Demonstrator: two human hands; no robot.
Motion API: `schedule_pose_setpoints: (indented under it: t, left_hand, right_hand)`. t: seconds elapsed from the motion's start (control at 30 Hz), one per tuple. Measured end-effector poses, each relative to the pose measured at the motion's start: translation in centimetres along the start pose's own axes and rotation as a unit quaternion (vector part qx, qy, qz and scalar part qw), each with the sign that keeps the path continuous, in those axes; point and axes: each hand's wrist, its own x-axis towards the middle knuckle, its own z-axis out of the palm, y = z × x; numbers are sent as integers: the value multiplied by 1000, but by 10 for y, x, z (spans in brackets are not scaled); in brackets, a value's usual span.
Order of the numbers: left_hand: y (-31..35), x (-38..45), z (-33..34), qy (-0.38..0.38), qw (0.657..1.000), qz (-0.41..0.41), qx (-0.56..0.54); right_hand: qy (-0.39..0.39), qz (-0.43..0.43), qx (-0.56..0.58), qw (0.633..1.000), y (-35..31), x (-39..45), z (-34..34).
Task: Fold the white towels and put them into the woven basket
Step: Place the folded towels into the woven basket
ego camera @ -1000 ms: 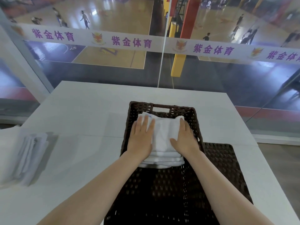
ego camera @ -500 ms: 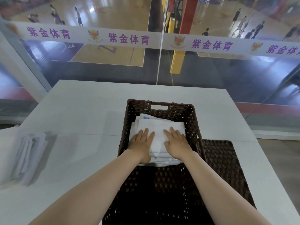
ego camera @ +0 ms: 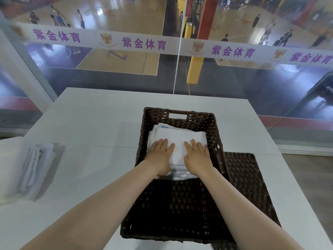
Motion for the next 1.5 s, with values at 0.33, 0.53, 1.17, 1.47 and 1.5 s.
schedule_pose_setpoints:
  t: [0.33,0.53,1.17,1.47,1.5]
  left_hand:
    - [-24,-61,-29,219,949,120,-192]
    - [-94,-103,-18,232,947,64,-214]
    - [-423,-252,103,238,874,-302,-297]
    - [-474,-266,146,183,789,-460,-364]
    - [-472,-263,149,157,794,-462,-362]
  right_hand:
    - [110,-25,346,931,-67,-46,-39]
    - [161,-113,289,937,-142,-57,-58]
    - [-137,-208,214,945,-445,4,18]
    - [-146,-187,203,950,-516,52,39]
    - [-111,-199,193,954,-524,59,37]
